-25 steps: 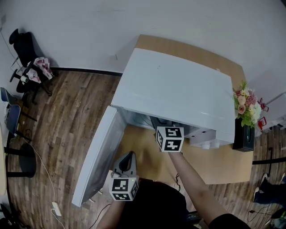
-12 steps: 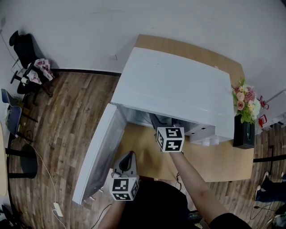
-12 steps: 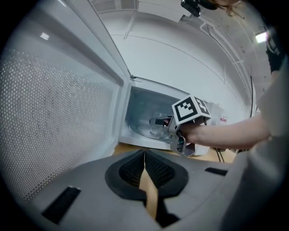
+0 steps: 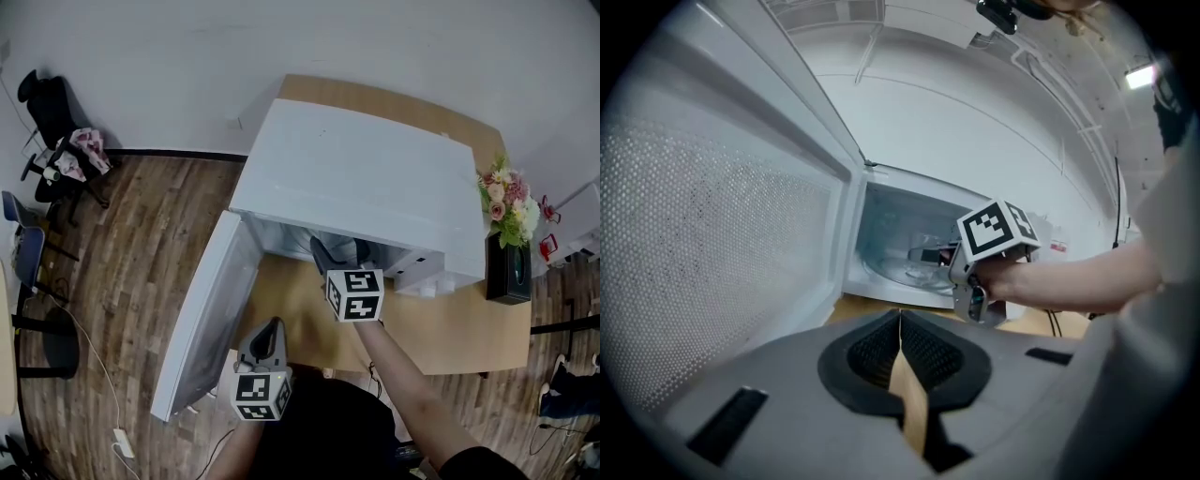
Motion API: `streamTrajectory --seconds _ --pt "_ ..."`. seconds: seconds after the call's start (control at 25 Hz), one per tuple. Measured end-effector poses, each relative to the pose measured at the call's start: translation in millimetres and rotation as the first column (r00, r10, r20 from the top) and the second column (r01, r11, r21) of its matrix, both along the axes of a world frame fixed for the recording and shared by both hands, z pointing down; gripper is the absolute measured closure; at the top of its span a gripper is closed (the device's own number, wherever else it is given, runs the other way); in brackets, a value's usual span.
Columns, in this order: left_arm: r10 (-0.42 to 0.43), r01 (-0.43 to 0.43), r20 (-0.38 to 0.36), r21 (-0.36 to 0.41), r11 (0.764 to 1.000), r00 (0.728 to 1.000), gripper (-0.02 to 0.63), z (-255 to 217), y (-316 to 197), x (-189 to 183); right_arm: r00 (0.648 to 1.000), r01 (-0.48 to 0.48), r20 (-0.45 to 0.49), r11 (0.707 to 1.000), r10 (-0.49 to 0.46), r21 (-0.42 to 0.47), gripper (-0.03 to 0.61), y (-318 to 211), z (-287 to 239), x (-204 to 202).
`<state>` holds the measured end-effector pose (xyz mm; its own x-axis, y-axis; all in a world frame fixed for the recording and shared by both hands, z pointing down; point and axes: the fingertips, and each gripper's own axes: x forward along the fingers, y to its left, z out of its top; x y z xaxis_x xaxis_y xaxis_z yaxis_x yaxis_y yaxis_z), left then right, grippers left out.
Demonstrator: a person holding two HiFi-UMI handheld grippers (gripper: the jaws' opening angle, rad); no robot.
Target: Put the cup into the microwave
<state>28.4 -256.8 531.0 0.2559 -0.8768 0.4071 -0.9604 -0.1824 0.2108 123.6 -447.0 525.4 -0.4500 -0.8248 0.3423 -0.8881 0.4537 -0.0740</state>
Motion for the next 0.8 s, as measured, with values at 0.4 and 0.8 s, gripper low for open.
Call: streamTrajectory --seconds 0.4,0.8 --pt "0.016 -0.016 -0.004 0.009 1.0 1.0 0.607 -0.7 17.3 5.3 1.0 -0.013 0.002 1.0 0.013 0.0 0.235 24.5 -0.7 9.1" --pt "0.02 -0.02 -0.003 0.03 0.999 1.0 0.607 -3.6 27.7 7.7 0.999 -0.042 0.018 0.999 0.042 -0.031 0.235 46.3 2.5 21.2"
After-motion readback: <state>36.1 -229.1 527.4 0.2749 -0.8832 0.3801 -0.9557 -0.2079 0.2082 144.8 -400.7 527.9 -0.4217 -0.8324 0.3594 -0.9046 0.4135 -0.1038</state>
